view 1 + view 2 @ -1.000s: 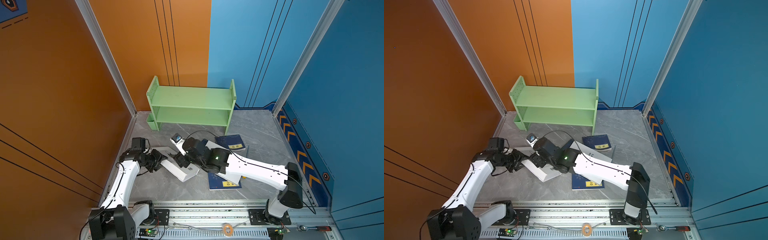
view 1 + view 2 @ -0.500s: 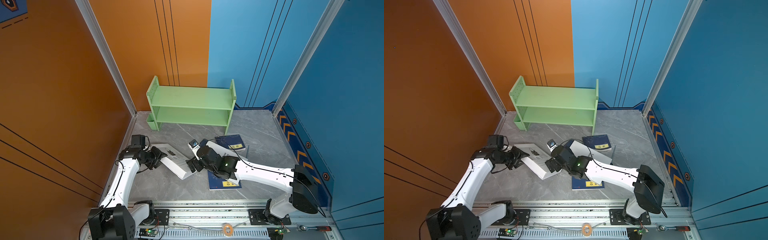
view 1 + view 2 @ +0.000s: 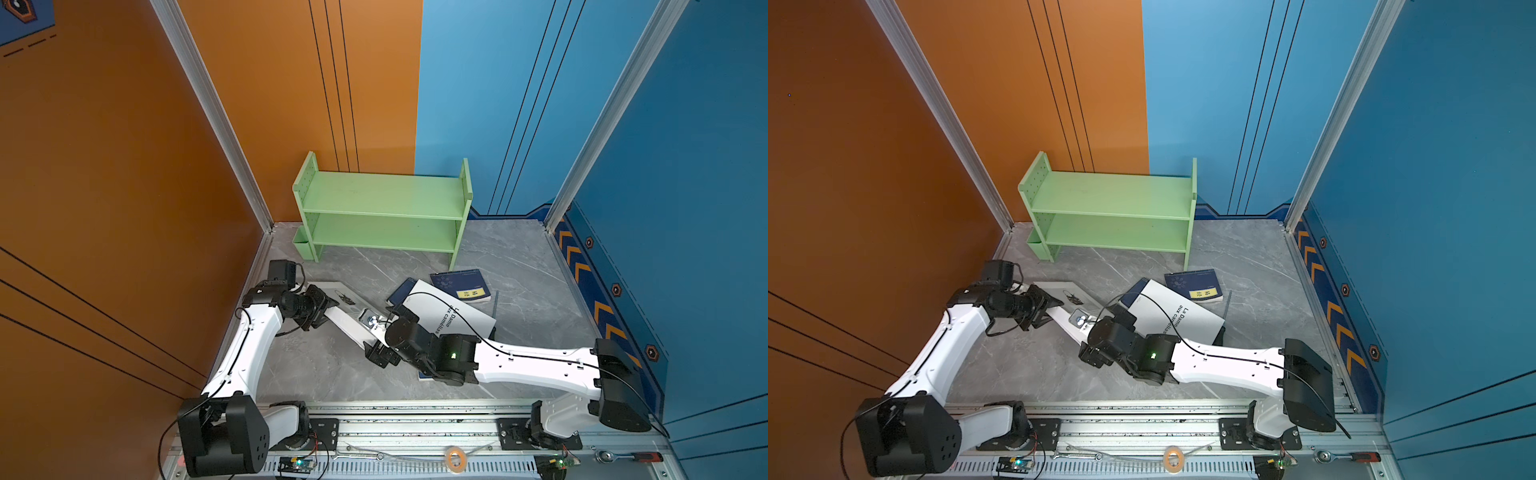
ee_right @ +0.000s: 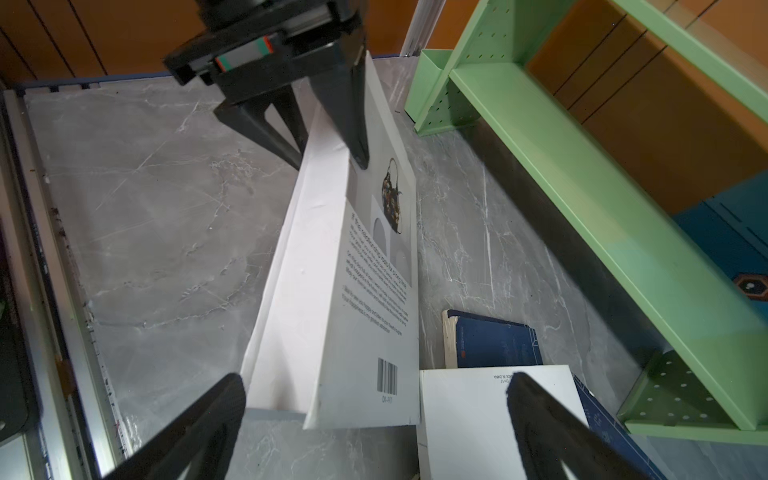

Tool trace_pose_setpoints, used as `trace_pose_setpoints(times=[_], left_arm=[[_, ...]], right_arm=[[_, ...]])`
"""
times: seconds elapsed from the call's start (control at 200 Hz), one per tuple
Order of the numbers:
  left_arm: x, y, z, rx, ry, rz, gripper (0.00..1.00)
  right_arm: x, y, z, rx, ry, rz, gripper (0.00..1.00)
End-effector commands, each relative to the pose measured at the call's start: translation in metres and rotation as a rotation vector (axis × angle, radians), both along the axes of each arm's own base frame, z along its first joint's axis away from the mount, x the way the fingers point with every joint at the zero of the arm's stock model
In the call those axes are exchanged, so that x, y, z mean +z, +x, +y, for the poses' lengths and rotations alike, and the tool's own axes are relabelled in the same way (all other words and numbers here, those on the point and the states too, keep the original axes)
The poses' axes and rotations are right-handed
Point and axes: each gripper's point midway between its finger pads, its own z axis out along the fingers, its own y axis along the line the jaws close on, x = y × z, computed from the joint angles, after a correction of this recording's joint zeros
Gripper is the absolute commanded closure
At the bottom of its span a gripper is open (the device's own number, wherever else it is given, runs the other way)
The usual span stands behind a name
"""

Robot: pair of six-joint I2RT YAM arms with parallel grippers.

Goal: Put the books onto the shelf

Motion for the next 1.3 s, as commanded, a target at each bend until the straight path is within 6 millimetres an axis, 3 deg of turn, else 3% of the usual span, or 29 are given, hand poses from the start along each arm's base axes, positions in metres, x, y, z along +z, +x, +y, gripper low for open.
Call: trace_pose_setpoints(times=[0.0,0.15,0.185,0.461,0.621,0.786,1.292], left_arm=[[0.015,0.007,-0.006,-0.011,-0.027,-0.029,0.58],[0.014,0.007,-0.007,-0.017,-0.030,-0.026,0.59],[0.026,0.012,-0.007,-0.019,-0.029,-0.062,0.58],[0.034,0.015,-0.011,-0.023,-0.044,-0.075,0.59],[0.039,0.017,-0.017,-0.043,-0.052,-0.087,0.58],[0.038,0.016,-0.022,-0.065,-0.058,-0.087,0.58],[0.047,0.022,-0.028,-0.098,-0.062,-0.115,0.58]], right_arm=[[0.001,-0.004,0.003,0.016,-0.043,-0.034,0.00],[-0.004,-0.006,0.008,0.027,-0.066,-0.036,0.00],[-0.007,-0.003,0.007,0.016,-0.084,-0.052,0.00],[-0.017,0.003,0.021,0.011,-0.110,-0.086,0.00],[-0.009,0.024,0.017,-0.127,-0.094,-0.203,0.00],[-0.005,0.036,0.018,-0.162,-0.033,-0.203,0.00],[-0.035,0.043,0.017,-0.156,-0.145,-0.129,0.25]])
